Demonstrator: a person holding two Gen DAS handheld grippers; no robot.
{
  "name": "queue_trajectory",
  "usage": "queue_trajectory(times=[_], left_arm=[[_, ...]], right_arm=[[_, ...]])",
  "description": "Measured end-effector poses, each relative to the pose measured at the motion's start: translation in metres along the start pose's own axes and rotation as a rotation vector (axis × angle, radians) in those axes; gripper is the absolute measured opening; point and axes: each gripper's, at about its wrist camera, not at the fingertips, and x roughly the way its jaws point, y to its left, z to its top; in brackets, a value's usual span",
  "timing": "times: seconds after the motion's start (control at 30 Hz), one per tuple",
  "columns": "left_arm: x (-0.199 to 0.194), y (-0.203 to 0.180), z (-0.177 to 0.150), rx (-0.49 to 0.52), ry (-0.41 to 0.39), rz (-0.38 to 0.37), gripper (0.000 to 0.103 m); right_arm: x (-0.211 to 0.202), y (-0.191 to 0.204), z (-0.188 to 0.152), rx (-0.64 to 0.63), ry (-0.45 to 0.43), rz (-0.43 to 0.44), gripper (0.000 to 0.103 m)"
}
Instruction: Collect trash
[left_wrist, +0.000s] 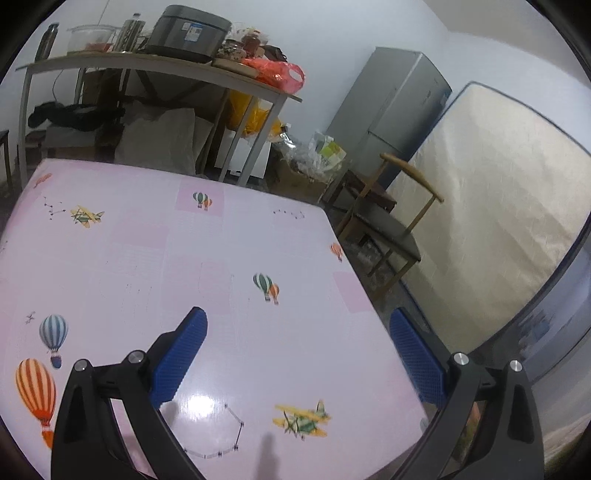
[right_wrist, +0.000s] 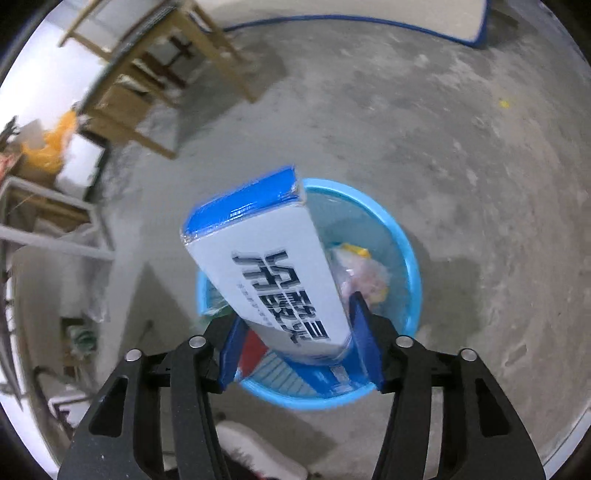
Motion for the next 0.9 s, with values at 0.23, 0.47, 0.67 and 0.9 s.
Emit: queue_trajectory(times=[0.23, 0.47, 0.67, 0.9], left_arm=[[-0.018, -0.025, -0.03, 0.018, -0.011, 0.01, 0.097], [-0.021, -0.064, -0.055, 0.076, -0.045, 0.026, 0.097], [-0.008, -0.1, -0.073, 0.045, -0.002, 0.041, 0.097], [0.006, -0.141, -0.109, 0.07, 0.038, 0.156, 0.097]], right_arm=[[-0.018, -0.016, -0.012, 0.057, -0.009, 0.044, 0.068], [-0.115, -0.014, -0.054, -0.069, -0.146, 0.125, 0.07], [-0.214, 0.024, -0.132, -0.326, -0.356, 0.115, 0.091], [-0.279, 0.06, -0.229, -0.532, -0.586, 0.103, 0.095]])
